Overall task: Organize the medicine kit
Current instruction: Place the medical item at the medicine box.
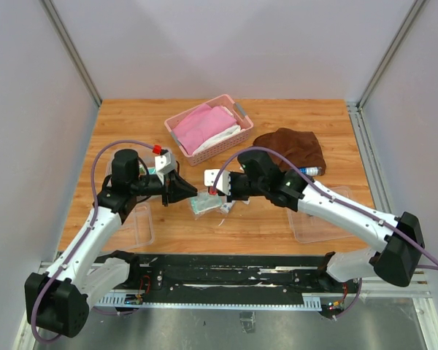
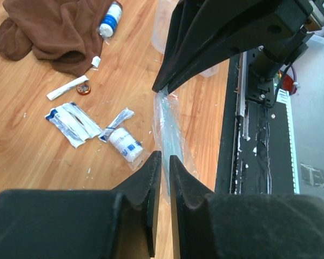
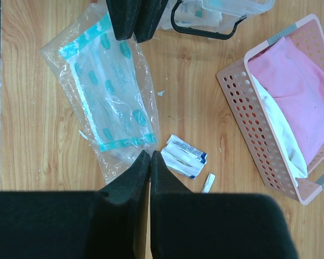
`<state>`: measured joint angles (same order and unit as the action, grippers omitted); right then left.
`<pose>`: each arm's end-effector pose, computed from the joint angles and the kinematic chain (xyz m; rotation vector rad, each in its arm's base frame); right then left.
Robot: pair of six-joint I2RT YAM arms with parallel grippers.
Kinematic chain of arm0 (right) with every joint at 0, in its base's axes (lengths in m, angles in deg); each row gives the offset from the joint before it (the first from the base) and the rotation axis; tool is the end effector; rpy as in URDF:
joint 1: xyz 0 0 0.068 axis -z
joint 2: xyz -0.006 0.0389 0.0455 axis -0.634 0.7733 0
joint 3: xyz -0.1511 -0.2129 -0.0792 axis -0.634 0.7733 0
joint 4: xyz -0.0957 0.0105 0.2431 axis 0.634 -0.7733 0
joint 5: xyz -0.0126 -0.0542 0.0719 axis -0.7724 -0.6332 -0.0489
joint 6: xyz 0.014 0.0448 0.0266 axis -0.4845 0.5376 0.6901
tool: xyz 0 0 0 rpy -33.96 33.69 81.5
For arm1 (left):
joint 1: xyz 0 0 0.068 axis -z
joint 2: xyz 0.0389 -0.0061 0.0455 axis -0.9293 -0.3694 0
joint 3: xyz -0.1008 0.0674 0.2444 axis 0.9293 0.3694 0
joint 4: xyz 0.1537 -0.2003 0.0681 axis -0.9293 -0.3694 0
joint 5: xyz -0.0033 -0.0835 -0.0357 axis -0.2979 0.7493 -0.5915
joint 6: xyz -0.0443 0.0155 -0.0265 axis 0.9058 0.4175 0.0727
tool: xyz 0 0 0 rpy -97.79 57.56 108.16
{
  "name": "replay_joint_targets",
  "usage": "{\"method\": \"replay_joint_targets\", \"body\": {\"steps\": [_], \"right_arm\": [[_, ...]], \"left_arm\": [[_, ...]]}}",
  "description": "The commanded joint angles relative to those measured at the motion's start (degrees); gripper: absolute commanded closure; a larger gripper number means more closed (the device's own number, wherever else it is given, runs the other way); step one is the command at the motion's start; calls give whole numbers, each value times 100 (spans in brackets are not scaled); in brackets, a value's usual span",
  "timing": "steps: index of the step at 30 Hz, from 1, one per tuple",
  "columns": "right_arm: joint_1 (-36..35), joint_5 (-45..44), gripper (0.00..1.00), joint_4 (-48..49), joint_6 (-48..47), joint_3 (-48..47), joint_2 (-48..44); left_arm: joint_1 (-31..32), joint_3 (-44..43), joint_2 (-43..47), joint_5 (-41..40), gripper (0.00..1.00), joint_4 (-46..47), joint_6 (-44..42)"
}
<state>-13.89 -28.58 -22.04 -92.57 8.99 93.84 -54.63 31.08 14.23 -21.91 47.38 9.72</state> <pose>0.1718 0.2479 0.3245 -1.6587 1.3491 0.4789 0.1851 -0.0777 0.2851 1.0742 1.5534 -1.0914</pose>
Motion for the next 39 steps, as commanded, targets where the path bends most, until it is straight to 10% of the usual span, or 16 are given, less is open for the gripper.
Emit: {"method": "replay_joint_targets", "body": {"steps": [1, 9, 15, 26, 32, 39], "right_arm": [[-100, -179, 99, 207, 209, 38, -208], [-106, -178, 99, 225, 270, 34, -257], [-108, -248, 99, 265, 279, 28, -268], [-135, -378, 86, 272, 266, 67, -268], [-135, -581, 52, 282, 302, 96, -336], [-135, -854, 48, 426, 313, 197, -439]], "left_arm": [[36, 100, 55, 19, 86, 120, -123], [36, 202, 72, 26, 52, 310, 44], [44, 191, 7, 69, 44, 381, 195], [45, 174, 92, -139, 99, 373, 168], [18, 39, 452, -1748, 100, 405, 167], [-349, -222, 686, -4053, 100, 557, 497]]}}
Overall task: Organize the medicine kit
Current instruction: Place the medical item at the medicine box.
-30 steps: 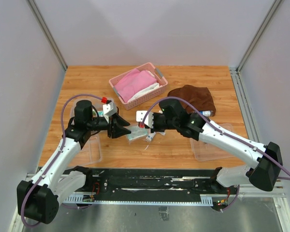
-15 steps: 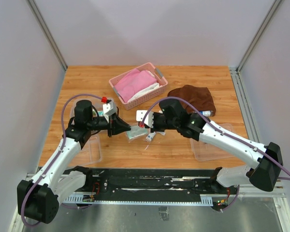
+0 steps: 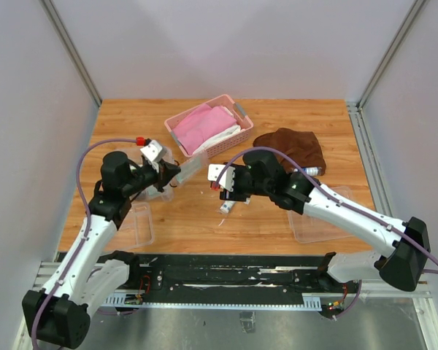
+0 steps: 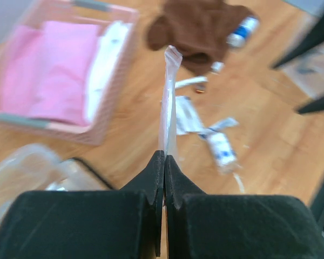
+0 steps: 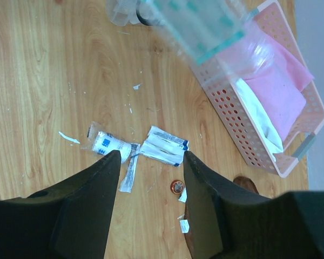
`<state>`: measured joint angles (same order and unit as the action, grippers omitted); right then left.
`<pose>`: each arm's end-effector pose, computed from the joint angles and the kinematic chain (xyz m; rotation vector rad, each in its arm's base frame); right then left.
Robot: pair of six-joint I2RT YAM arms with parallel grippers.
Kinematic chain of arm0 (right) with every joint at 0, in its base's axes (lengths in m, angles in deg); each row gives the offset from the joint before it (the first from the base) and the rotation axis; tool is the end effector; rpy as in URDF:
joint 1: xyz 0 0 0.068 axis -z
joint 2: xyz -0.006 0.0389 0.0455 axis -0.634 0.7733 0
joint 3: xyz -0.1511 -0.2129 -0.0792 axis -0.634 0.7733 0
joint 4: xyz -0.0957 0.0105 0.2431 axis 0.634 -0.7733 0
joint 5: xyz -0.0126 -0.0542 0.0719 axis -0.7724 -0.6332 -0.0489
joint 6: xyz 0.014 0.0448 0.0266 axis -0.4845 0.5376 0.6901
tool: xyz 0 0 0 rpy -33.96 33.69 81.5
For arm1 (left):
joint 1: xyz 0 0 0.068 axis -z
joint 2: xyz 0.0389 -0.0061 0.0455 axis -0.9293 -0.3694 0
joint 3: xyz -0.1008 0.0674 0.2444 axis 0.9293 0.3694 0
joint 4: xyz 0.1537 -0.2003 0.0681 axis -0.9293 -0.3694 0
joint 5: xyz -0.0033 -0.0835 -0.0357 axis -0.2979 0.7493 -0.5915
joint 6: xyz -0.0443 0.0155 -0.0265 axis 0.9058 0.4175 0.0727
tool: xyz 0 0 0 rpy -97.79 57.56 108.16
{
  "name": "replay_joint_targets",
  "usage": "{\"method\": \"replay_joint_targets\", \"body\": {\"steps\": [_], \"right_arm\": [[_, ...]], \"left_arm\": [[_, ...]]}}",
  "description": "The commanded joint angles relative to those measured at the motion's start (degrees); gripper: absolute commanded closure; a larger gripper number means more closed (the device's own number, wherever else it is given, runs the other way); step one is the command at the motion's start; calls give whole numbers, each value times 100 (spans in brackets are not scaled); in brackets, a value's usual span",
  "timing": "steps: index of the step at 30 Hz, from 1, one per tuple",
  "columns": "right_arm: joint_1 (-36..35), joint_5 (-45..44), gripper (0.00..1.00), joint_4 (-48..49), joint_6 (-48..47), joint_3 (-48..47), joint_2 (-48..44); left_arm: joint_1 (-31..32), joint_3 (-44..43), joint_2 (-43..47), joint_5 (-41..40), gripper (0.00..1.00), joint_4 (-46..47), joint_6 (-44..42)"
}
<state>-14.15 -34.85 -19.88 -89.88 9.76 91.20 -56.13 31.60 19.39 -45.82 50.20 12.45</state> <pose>0.1691 0.2403 0.3357 -1.5446 1.3823 0.3943 0.1852 -0.0629 0.2985 0.7918 1.6533 -0.6645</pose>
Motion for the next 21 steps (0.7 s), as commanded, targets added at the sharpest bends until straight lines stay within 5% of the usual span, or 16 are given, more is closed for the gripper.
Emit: {"method": "replay_joint_targets", "body": {"steps": [1, 9, 21], "right_arm": [[-109, -245, 48, 213, 38, 124, -171], [-109, -333, 49, 214, 3, 149, -104], [-109, -417, 50, 235, -39, 184, -201]], "left_arm": [[-254, -280, 216, -1969, 100, 295, 259], [-471, -263, 589, -3526, 100, 195, -212], [-471, -600, 350, -3833, 100, -1130, -1275]]}}
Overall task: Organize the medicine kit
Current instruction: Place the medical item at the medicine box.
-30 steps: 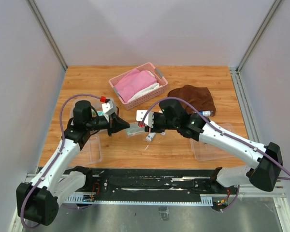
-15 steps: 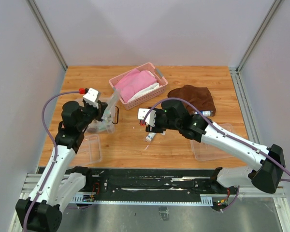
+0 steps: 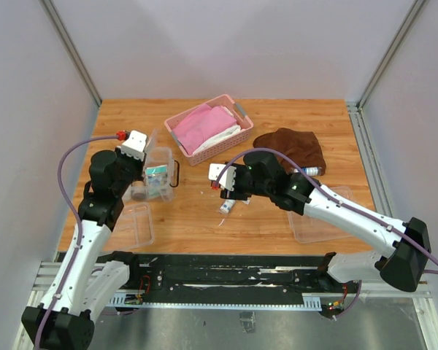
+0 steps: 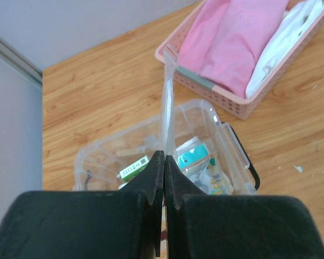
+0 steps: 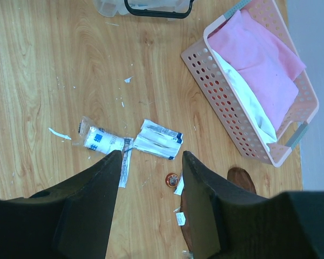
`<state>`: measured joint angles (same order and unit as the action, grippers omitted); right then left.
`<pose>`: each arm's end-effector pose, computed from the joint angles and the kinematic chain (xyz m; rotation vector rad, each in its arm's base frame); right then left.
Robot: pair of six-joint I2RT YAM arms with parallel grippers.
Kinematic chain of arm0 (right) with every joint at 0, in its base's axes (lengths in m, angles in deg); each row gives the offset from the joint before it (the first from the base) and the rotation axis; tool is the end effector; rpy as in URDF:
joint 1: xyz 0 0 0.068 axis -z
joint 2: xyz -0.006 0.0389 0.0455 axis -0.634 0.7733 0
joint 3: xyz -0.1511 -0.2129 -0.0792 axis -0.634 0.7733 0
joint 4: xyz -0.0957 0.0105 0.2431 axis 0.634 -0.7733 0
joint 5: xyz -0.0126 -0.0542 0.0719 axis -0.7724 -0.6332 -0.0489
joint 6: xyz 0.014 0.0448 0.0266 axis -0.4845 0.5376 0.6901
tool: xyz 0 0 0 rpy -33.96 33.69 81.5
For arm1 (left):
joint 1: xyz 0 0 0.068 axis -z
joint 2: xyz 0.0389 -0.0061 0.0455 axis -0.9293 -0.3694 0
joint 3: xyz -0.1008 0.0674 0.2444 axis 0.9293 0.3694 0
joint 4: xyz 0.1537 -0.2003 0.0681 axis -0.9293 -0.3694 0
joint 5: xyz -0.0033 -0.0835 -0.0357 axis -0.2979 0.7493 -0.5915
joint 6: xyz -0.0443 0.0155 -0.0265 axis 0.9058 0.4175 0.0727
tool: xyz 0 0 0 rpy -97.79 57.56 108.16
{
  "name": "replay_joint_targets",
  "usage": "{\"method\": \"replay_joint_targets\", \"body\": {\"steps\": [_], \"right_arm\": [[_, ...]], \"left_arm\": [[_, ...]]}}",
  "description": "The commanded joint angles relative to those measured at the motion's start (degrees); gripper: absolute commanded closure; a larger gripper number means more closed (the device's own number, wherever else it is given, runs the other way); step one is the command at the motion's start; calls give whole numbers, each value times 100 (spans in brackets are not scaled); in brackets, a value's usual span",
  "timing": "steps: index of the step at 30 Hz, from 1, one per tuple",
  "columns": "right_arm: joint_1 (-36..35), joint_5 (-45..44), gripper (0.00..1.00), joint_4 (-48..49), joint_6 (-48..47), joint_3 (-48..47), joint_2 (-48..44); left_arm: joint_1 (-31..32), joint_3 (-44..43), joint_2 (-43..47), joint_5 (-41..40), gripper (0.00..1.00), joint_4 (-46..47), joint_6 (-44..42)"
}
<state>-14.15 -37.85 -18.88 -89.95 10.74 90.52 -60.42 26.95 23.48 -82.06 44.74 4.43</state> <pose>0.1694 0.2376 0.3345 -1.5144 1.3956 0.3403 0.1826 -0.0271 0.3275 0.4193 1.7389 0.0708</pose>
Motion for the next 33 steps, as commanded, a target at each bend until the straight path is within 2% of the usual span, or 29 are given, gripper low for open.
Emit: {"method": "replay_joint_targets", "body": {"steps": [1, 9, 22, 33], "right_arm": [[-110, -123, 50, 137, -38, 87, -129], [-109, -157, 51, 143, -70, 95, -75], [-109, -233, 52, 137, -114, 121, -35], [-109, -203, 53, 141, -132, 150, -53]], "left_arm": [[-43, -94, -54, -208, 100, -675, -524], [-42, 203, -205, -298, 100, -1011, -862], [17, 213, -1187, -619, 100, -637, -964], [362, 326, -902, -1378, 100, -78, -1031]]}}
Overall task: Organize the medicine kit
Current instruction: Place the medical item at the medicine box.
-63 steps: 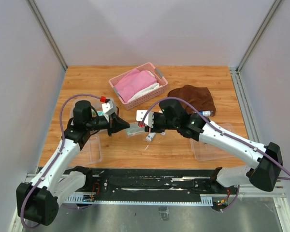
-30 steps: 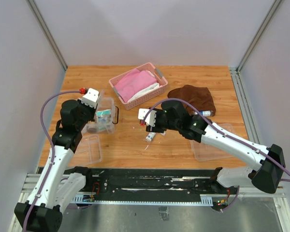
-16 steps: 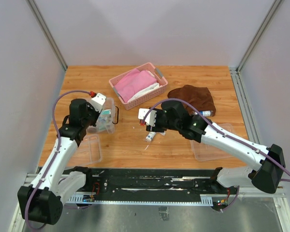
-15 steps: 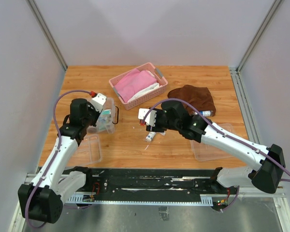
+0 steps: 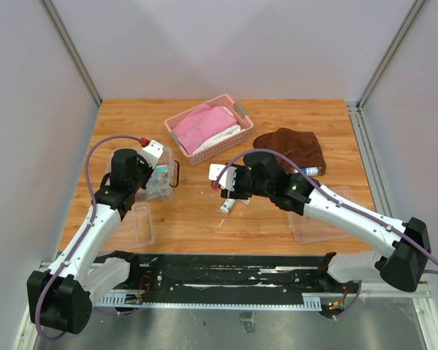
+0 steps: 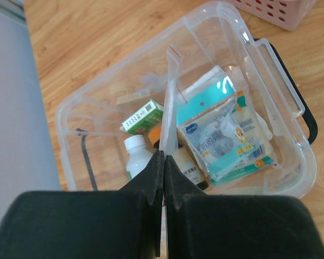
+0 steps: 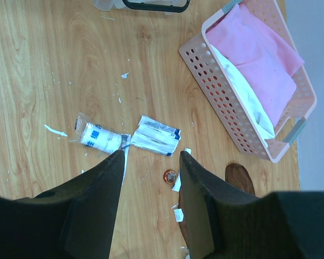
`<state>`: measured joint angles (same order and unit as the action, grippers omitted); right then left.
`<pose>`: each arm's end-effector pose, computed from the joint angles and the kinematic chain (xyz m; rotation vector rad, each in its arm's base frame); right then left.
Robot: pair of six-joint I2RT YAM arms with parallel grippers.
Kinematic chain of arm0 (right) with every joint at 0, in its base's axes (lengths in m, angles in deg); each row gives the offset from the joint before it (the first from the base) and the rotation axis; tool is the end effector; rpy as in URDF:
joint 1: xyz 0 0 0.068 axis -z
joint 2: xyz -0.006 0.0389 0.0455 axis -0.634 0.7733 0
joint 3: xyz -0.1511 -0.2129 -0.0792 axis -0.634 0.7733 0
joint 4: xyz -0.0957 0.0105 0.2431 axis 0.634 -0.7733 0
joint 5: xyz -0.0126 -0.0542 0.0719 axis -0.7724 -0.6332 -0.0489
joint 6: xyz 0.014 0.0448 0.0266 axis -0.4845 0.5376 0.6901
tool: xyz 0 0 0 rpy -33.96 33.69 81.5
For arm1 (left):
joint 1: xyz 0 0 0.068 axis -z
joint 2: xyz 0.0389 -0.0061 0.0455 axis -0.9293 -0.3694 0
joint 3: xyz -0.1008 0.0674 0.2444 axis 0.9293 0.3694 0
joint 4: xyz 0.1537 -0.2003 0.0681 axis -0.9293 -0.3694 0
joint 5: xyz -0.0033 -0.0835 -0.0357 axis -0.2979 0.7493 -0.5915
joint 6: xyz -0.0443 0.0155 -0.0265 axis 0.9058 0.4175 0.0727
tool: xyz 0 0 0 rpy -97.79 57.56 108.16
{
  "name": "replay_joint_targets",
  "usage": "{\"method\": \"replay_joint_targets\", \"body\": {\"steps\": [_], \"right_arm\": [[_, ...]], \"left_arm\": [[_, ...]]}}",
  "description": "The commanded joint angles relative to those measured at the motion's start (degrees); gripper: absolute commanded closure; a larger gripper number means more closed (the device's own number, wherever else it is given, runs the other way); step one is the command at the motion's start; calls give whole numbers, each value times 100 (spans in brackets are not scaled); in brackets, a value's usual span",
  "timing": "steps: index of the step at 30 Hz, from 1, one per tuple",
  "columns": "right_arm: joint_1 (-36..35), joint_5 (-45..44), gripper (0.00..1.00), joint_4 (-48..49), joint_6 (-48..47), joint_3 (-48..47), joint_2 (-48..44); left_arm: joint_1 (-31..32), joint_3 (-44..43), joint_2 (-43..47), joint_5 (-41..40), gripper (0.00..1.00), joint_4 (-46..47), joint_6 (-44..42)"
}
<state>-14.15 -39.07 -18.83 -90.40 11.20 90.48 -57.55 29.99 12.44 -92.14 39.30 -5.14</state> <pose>0.1699 0.2369 0.3319 -1.5144 1.4035 0.3133 0.2117 -0.0357 0.2644 0.6123 2.0490 0.2981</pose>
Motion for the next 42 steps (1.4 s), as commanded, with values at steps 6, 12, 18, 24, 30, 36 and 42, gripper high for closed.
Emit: {"method": "replay_joint_targets", "body": {"steps": [6, 12, 18, 24, 30, 36, 42], "right_arm": [[-109, -74, 53, 136, -93, 114, -50], [-109, -81, 54, 138, -89, 103, -22], [-109, -81, 54, 137, -101, 118, -13], [-109, -73, 54, 135, -99, 119, 3], [-109, -70, 54, 136, -108, 142, -40], [-109, -72, 55, 137, -117, 146, -37], [-109, -72, 55, 133, -121, 154, -26]], "left_arm": [[207, 36, 321, -666, 100, 614, -227], [375, 176, 39, -693, 100, 635, -252], [633, 222, -375, -859, 99, 676, -182], [768, 222, -509, -414, 97, 581, 7], [765, 183, -571, -157, 89, 476, 79], [766, 136, -520, -48, 75, 365, 134], [763, 132, -360, 61, 64, 322, 119]]}}
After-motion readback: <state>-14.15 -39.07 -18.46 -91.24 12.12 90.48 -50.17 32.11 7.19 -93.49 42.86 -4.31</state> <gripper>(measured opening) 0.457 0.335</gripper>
